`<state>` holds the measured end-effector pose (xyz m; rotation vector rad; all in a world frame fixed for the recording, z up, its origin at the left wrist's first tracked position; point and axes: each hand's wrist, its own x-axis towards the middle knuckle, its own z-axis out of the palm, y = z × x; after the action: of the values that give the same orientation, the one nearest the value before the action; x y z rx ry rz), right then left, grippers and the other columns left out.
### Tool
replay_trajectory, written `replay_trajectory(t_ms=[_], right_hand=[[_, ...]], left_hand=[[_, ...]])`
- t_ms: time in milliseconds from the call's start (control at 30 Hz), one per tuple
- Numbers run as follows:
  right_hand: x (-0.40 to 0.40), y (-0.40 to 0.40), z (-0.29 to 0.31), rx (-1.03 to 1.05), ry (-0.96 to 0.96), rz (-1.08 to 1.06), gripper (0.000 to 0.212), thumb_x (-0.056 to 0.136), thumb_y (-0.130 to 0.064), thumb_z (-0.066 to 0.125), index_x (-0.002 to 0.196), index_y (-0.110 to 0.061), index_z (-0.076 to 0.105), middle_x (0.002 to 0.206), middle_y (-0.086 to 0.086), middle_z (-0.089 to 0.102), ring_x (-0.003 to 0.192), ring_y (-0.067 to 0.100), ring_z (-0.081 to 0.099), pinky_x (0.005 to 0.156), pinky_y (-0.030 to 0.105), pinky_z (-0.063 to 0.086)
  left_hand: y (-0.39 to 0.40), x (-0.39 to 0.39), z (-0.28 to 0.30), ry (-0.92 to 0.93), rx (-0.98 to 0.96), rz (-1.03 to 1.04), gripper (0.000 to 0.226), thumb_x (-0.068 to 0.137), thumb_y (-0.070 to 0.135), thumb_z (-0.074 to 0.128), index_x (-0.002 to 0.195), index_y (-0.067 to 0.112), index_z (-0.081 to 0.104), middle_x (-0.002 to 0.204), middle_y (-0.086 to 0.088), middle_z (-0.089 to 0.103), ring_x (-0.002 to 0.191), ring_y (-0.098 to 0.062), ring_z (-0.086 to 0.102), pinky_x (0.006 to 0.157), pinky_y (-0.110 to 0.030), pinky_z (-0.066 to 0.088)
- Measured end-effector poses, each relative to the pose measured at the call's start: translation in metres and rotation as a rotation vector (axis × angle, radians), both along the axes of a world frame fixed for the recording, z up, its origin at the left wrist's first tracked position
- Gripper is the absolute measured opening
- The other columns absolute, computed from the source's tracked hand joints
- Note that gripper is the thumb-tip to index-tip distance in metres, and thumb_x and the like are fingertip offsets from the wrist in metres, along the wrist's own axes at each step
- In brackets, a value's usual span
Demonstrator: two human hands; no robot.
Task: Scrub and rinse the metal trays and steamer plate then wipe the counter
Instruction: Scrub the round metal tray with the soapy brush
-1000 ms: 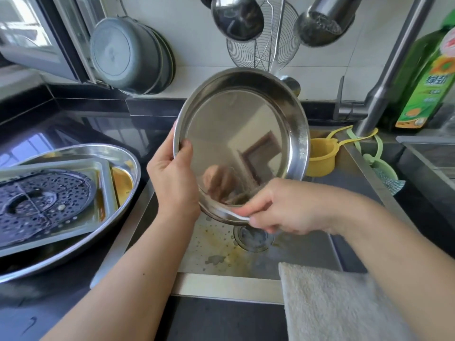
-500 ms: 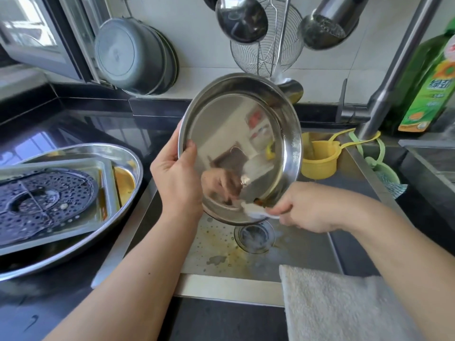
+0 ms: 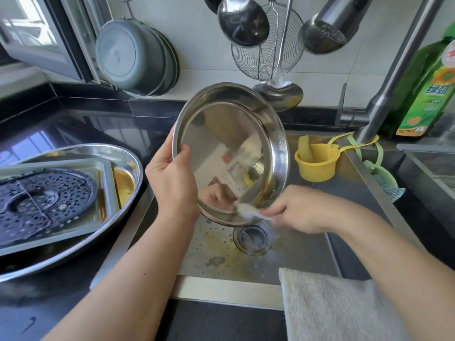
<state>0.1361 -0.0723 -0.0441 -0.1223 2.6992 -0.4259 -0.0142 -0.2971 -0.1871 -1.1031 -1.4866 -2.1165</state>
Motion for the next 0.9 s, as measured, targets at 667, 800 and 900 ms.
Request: replay_trajectory(t_ms=[667, 800, 900], right_hand=[[-0.017, 0.035, 0.004, 0.419, 0.403, -0.428, 0.007, 0.095, -0.023, 0.063, 0.091, -0.018, 0.068, 0.077, 0.002, 0.053, 0.062, 0.020, 0.045, 0.051, 0.028, 0.031], [-0.019, 0.021, -0.006, 0.434, 0.160, -0.228, 0.006, 0.091, -0.026, 0.064, 0.094, -0.022, 0.067, 0.082, -0.001, 0.057, 0.069, 0.020, 0.055, 0.061, 0.029, 0.045], [-0.023, 0.021, -0.010, 0.420, 0.059, -0.147, 0.013, 0.090, -0.028, 0.061, 0.097, -0.023, 0.070, 0.086, -0.001, 0.059, 0.079, 0.022, 0.061, 0.071, 0.031, 0.053]], left_hand=[[0.056, -0.065, 0.003, 0.207, -0.683, -0.324, 0.017, 0.093, 0.005, 0.073, 0.109, 0.001, 0.077, 0.088, 0.012, 0.074, 0.073, 0.003, 0.063, 0.070, -0.014, 0.048], [0.020, -0.094, -0.016, 0.189, -0.520, -0.349, 0.038, 0.092, 0.016, 0.079, 0.116, -0.012, 0.071, 0.115, -0.020, 0.074, 0.105, -0.017, 0.068, 0.098, -0.049, 0.055], [0.007, 0.035, 0.062, -0.405, -0.128, 0.292, 0.034, 0.098, 0.005, 0.066, 0.125, 0.022, 0.075, 0.119, -0.008, 0.075, 0.104, -0.016, 0.065, 0.102, -0.045, 0.053]])
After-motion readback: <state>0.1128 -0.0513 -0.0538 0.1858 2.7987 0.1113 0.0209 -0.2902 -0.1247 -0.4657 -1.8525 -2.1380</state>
